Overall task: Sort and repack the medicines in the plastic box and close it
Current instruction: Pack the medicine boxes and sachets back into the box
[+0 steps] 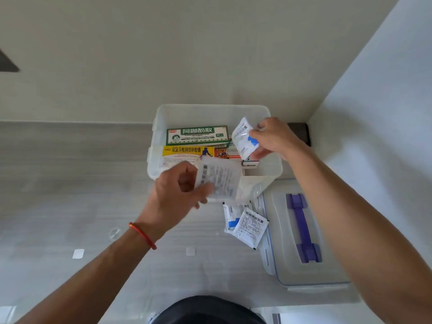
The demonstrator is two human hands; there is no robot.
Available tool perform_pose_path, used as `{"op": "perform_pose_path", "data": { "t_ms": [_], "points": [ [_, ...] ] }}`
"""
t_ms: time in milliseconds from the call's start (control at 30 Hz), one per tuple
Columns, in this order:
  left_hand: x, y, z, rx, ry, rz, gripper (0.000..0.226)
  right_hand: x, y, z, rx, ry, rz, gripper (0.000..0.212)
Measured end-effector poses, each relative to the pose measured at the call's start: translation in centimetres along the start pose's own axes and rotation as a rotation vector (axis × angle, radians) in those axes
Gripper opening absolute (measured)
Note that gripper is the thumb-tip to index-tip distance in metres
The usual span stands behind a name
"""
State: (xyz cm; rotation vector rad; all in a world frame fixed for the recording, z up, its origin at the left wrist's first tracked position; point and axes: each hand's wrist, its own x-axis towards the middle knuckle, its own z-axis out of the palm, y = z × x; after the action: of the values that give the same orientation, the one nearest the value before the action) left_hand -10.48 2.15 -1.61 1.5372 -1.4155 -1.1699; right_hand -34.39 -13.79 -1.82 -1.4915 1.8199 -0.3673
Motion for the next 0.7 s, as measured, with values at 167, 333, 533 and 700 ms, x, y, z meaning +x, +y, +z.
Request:
{"op": "perform_pose_path", "data": {
  "t_ms": [167,333,533,700],
  "points": [
    [3.7,1.1,0.3,-0.162,0.152,-0.130,0.022,-1.4,1.1,0.9,-0.229,0.250,-0.199,0.033],
    [9.2,1.4,4.3,-0.208,0.107,-0.224,0.019,-5.0,3.9,0.8,0.220,0.382,-0.283,0.030],
    [13.9,0.5,7.4,-0.212,-0.024,-0.371,0.029,-10.9,7.4,1.5,0.342,0.572,-0.421,0.035],
    [13.7,0.2,6.8,0.013,-0.084,-0.360,0.024,-15.1,11.2,7.3,-0.040,0.503,-0.442,0.024]
  ]
}}
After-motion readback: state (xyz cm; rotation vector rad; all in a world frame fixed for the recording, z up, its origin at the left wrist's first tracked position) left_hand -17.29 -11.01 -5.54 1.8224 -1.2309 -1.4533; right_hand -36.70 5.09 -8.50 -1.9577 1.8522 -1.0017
